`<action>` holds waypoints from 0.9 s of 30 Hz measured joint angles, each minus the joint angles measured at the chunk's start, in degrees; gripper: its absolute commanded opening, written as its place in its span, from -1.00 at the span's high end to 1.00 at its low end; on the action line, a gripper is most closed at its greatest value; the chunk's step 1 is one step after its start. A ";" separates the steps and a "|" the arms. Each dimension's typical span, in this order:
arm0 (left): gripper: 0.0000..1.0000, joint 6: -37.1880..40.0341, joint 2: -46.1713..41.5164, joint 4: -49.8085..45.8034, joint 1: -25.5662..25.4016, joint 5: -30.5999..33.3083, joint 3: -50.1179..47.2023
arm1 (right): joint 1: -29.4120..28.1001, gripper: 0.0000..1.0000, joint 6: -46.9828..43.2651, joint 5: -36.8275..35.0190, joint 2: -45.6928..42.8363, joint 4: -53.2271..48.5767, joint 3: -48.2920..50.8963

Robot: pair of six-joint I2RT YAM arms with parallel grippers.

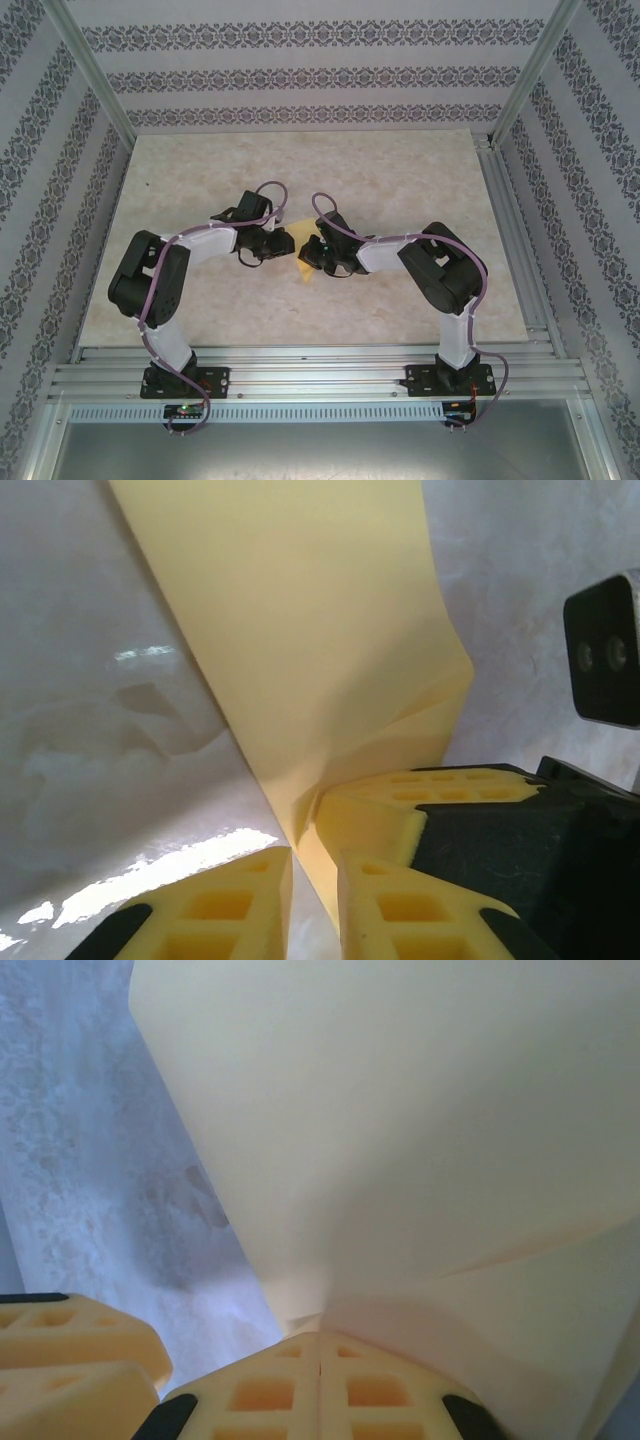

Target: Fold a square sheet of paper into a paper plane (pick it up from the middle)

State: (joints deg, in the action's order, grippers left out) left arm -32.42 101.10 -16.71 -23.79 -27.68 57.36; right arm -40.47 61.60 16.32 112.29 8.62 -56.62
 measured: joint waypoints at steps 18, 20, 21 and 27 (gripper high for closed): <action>1.00 -1.55 3.48 1.81 -1.09 -1.46 0.02 | 0.11 1.00 0.07 0.22 0.00 0.17 0.15; 1.00 -1.77 3.52 2.01 -1.09 -1.60 0.02 | 0.11 1.00 0.07 0.24 0.00 0.17 0.17; 1.00 -1.79 3.56 2.08 -1.09 -1.60 0.02 | 0.11 1.00 0.07 0.24 0.00 0.17 0.17; 1.00 -2.71 4.09 2.51 -1.09 -1.86 0.24 | 0.39 1.00 0.09 0.26 0.00 0.20 0.24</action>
State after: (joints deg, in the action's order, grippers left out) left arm -35.14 105.19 -14.20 -24.88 -29.54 57.60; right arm -40.07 61.69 16.58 112.29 8.82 -56.38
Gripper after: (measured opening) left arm 0.062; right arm 0.043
